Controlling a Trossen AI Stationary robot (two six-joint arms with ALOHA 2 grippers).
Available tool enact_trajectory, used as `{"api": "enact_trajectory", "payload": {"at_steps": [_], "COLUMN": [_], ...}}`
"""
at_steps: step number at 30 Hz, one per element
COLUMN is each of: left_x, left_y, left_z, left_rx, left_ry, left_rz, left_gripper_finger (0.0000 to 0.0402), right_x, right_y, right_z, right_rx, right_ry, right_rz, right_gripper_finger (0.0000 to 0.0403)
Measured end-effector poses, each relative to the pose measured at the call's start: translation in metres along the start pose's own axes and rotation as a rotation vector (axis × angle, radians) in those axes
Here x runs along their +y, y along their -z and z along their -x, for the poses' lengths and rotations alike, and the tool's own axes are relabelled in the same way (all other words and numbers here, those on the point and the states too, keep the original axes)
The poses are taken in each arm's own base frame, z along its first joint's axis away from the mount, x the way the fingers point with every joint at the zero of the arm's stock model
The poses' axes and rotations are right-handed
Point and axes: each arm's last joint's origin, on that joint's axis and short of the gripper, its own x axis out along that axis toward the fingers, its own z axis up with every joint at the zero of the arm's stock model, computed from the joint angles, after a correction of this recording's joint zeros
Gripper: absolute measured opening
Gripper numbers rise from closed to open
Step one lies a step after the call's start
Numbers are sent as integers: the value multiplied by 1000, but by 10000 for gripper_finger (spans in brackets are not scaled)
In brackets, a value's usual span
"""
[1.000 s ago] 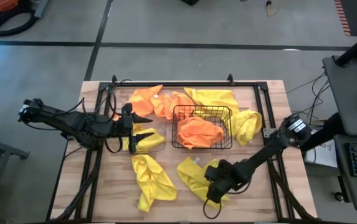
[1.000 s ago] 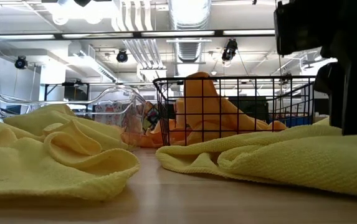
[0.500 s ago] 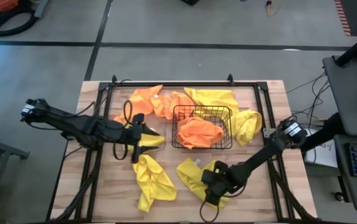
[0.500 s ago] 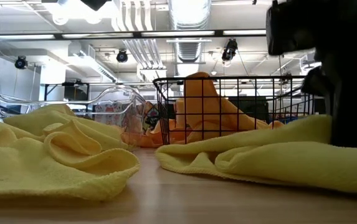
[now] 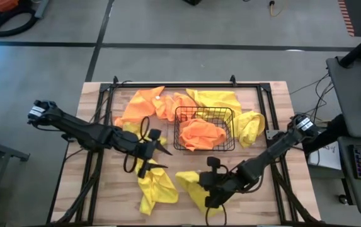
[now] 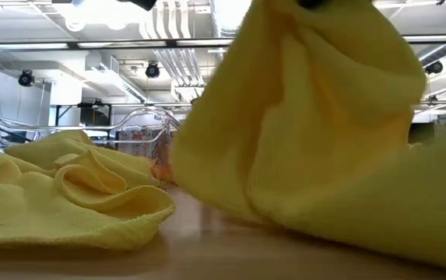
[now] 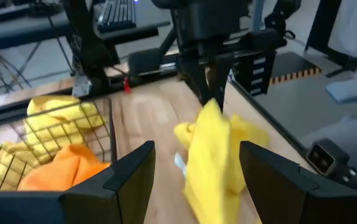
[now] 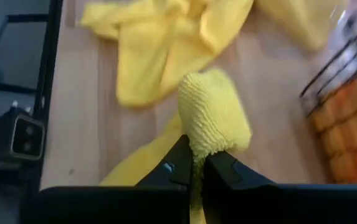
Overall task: Sort microfiber towel by color & place in baskets
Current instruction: Put the yellow towel into the transparent bin
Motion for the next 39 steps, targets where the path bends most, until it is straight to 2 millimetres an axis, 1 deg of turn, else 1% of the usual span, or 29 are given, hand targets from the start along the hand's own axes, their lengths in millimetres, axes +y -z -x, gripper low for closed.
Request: {"api": "enact_trajectory", "payload": {"at_steps": [4, 9, 13, 17, 20, 25, 31, 33, 35, 39], "left_x": [-3, -7, -8, -7, -5, -1, 2, 2, 2, 3], "left_y": [4, 9, 15, 20, 25, 31, 34, 33, 31, 29], "left_z": [-14, -27, -37, -47, -52, -57, -60, -61, -61, -61], "left_rx": [-7, -14, -5, -1, 24, 58, 68, 57, 34, 16], "left_ry": [32, 132, 138, 125, 74, -12, -32, -34, -36, -40], "left_rz": [-23, -29, -14, 8, 18, 38, 53, 55, 57, 58], "left_gripper_finger": [217, 217, 217, 217, 217, 217, 216, 209, 192, 136], "right_x": [-4, -11, -17, -23, -22, -21, -21, -22, -23, -23], "right_y": [-17, -27, -35, -43, -46, -49, -50, -50, -50, -50], "right_z": [5, 5, 3, 1, 1, 2, 2, 3, 3, 3], "right_rx": [-66, -110, -141, -184, -207, -234, -242, -248, -252, -249], "right_ry": [35, 125, 163, 171, 176, 183, 200, 240, 260, 262], "right_rz": [82, 179, 235, 268, 314, 351, 353, 350, 348, 362], "right_gripper_finger": [9, 9, 9, 9, 9, 9, 9, 9, 9, 9]}}
